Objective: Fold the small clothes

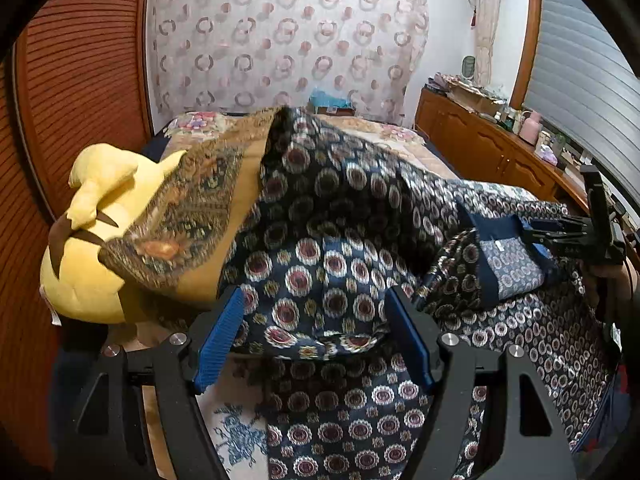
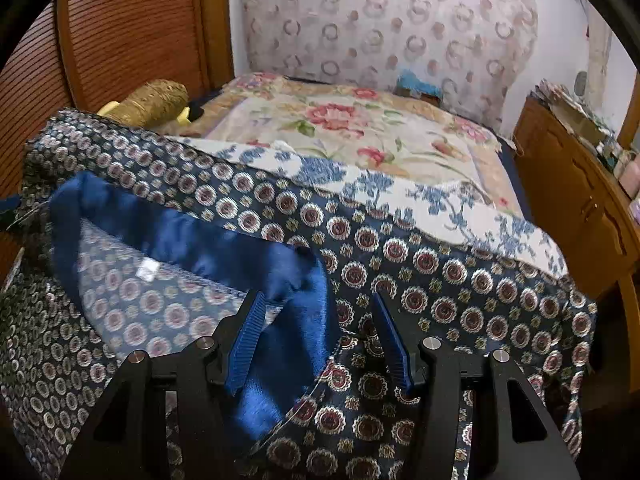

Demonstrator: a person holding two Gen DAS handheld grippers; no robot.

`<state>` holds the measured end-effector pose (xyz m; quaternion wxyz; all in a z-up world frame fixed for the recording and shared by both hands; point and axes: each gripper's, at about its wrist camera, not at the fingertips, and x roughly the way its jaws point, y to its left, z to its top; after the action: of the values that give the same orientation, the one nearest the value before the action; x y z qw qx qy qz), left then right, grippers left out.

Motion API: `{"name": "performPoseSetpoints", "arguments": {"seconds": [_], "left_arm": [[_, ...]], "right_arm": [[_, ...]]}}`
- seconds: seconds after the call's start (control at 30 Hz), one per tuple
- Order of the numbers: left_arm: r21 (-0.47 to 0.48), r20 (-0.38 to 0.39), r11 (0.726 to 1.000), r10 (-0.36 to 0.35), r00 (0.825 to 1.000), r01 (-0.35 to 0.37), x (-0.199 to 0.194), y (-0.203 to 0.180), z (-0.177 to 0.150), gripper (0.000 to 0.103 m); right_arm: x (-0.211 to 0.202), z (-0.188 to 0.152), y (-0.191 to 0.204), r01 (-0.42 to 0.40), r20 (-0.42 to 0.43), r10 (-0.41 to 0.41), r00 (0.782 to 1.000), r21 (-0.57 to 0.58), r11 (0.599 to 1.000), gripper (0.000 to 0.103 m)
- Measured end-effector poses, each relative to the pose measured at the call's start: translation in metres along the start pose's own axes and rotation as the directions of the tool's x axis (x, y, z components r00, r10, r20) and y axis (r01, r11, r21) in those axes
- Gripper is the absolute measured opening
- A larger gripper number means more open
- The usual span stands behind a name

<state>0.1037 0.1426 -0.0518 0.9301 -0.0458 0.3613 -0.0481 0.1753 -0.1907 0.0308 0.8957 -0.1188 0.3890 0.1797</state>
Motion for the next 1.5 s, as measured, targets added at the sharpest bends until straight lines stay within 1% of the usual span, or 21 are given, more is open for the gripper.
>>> {"name": "performPoseSetpoints", "arguments": {"seconds": [0.1, 0.13, 0.2, 0.23, 0.27, 0.3, 0.4, 0.57, 0.73, 0.87, 0.93, 1.03, 1.1, 1.13, 1.17, 1.2, 1.27, 1.5], "left_arm": [[-0.004, -0.008, 1.000, -0.004, 1.000, 0.004, 0.001, 0.000, -0.007, 0.073], [-0.006, -0.011, 1.000, -0.002, 1.000, 0.002, 0.002, 0.001, -0.010, 0.073], [-0.014, -0.019, 1.000, -0.004, 1.000, 0.004, 0.003, 0.002, -0.015, 0.073], [-0.018, -0.023, 1.000, -0.006, 1.000, 0.006, 0.004, 0.003, -0.017, 0.073], [-0.024, -0.028, 1.000, -0.006, 1.000, 0.005, 0.005, 0.004, -0.020, 0.073], [-0.029, -0.030, 1.000, -0.007, 1.000, 0.006, 0.004, 0.004, -0.022, 0.073], [-0.035, -0.031, 0.999, -0.008, 0.999, 0.007, 0.001, 0.005, -0.028, 0.073], [-0.046, -0.021, 0.999, -0.011, 1.000, 0.010, -0.005, 0.006, -0.033, 0.073], [-0.058, -0.011, 0.998, -0.002, 1.000, 0.002, -0.008, 0.008, -0.035, 0.073], [-0.066, 0.000, 0.998, 0.003, 1.000, -0.003, -0.013, 0.011, -0.034, 0.073], [-0.072, 0.009, 0.997, 0.008, 1.000, -0.007, -0.016, 0.014, -0.033, 0.073], [-0.095, 0.021, 0.995, 0.023, 1.000, -0.021, -0.018, 0.023, -0.033, 0.073], [-0.107, 0.019, 0.994, 0.028, 0.999, -0.026, -0.018, 0.027, -0.033, 0.073], [-0.111, 0.017, 0.993, 0.031, 0.999, -0.029, -0.017, 0.029, -0.032, 0.073], [-0.114, 0.015, 0.993, 0.035, 0.999, -0.033, -0.016, 0.030, -0.033, 0.073], [-0.116, 0.012, 0.993, 0.039, 0.999, -0.038, -0.015, 0.032, -0.032, 0.073], [-0.116, 0.013, 0.992, 0.042, 0.999, -0.040, -0.014, 0.031, -0.032, 0.073], [-0.111, 0.008, 0.993, 0.045, 0.999, -0.044, -0.009, 0.031, -0.031, 0.073]], "right_arm": [[0.014, 0.007, 0.003, -0.002, -0.019, 0.002, 1.000, -0.001, 1.000, 0.057], [0.018, 0.005, 0.007, -0.001, -0.013, 0.001, 1.000, -0.008, 1.000, 0.052], [0.018, 0.001, 0.012, -0.019, -0.012, 0.018, 1.000, -0.033, 0.999, 0.023], [0.021, 0.001, 0.013, -0.031, -0.014, 0.030, 0.999, -0.044, 0.999, 0.017], [0.016, -0.001, 0.014, -0.041, -0.009, 0.040, 0.999, -0.057, 0.998, 0.009], [0.012, -0.003, 0.016, -0.048, -0.003, 0.047, 0.999, -0.069, 0.996, 0.005], [-0.006, -0.017, 0.018, -0.074, 0.032, 0.077, 0.996, -0.092, 0.993, 0.003], [-0.047, -0.047, 0.018, -0.115, 0.085, 0.125, 0.989, -0.108, 0.987, 0.003], [-0.074, -0.075, 0.017, -0.134, 0.107, 0.145, 0.984, -0.101, 0.986, 0.003], [-0.102, -0.099, 0.015, -0.157, 0.112, 0.166, 0.980, -0.089, 0.984, 0.003], [-0.116, -0.107, 0.014, -0.156, 0.108, 0.164, 0.981, -0.084, 0.984, 0.003], [-0.125, -0.121, 0.011, -0.120, 0.099, 0.127, 0.987, -0.073, 0.990, 0.013], [-0.131, -0.130, 0.008, -0.107, 0.093, 0.112, 0.989, -0.058, 0.993, 0.028], [-0.134, -0.134, 0.006, -0.106, 0.093, 0.110, 0.990, -0.050, 0.993, 0.032], [-0.138, -0.135, 0.007, -0.101, 0.097, 0.105, 0.990, -0.042, 0.994, 0.040], [-0.141, -0.137, 0.003, -0.094, 0.100, 0.097, 0.990, -0.035, 0.995, 0.044], [-0.147, -0.140, -0.002, -0.079, 0.105, 0.081, 0.991, -0.026, 0.997, 0.047], [-0.182, -0.146, -0.019, -0.040, 0.162, 0.036, 0.986, 0.018, 0.999, 0.047]]}}
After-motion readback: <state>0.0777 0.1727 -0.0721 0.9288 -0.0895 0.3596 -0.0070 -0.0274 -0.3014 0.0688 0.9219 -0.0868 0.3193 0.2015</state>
